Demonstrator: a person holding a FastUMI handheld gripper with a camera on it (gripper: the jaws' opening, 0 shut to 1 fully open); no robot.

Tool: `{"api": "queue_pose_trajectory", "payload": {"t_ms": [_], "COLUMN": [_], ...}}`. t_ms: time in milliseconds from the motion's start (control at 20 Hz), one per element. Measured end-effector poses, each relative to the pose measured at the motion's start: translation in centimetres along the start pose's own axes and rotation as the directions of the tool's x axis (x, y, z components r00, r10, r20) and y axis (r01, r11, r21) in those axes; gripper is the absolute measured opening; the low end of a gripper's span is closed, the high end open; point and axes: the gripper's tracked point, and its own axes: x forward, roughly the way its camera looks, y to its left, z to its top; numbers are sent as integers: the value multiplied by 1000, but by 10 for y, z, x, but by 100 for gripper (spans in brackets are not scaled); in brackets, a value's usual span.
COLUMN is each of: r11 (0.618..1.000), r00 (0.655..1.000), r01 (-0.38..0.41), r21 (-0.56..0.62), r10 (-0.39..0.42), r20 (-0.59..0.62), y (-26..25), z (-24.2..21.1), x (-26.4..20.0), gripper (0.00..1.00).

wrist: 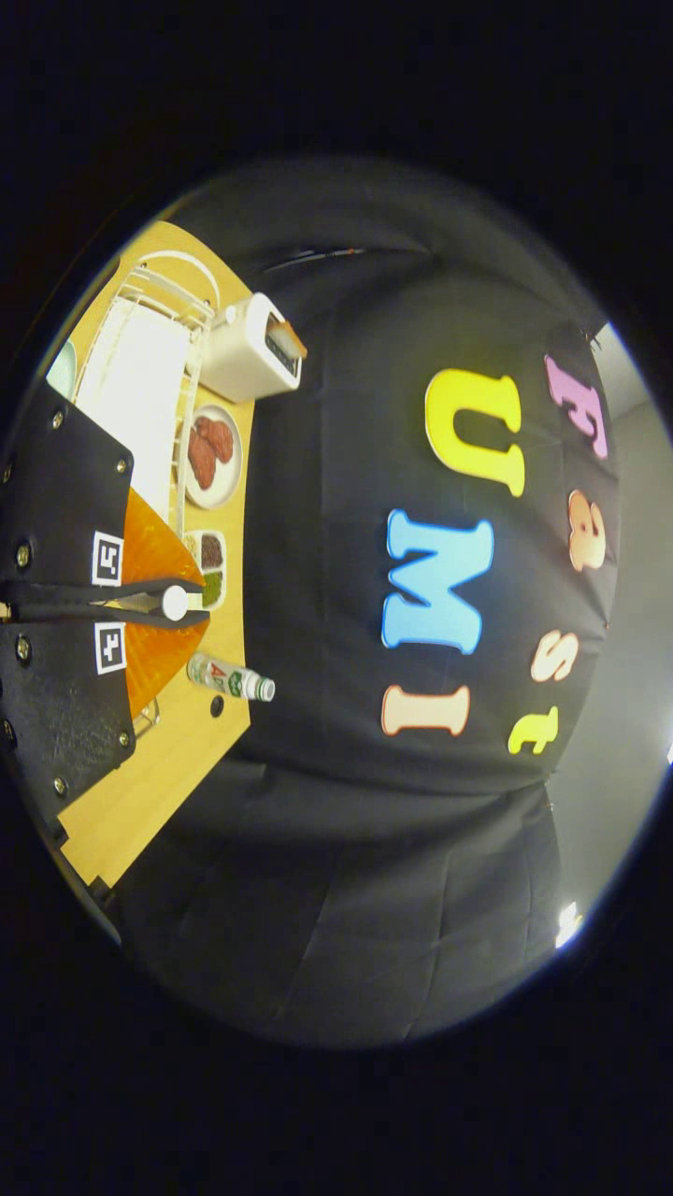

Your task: Take the plate from the dish rack, then take the spoon from the basket and place it into the plate.

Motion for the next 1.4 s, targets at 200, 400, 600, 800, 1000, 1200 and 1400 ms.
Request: {"api": "queue_pose_trajectory", "payload": {"t_ms": [200,400,600,800,1000,1200,1400], "r11": [988,968,952,950,947,941,949], "r00": [988,967,948,941,932,929,939], "r01": [-154,-251,-307,-309,-308,-319,-284], "r21": [3,-2,-12,36,93,113,137], "r10": [154,251,305,311,320,333,304], "r20": [-11,-40,-87,-132,-170,-158,-161], "y": [70,123,158,174,185,185,169], "z": [-14,-37,-70,-107,-138,-143,-145], "x": [-45,-76,-91,-92,-91,-89,-83], "gripper": [0,0,0,0,0,1,10]}}
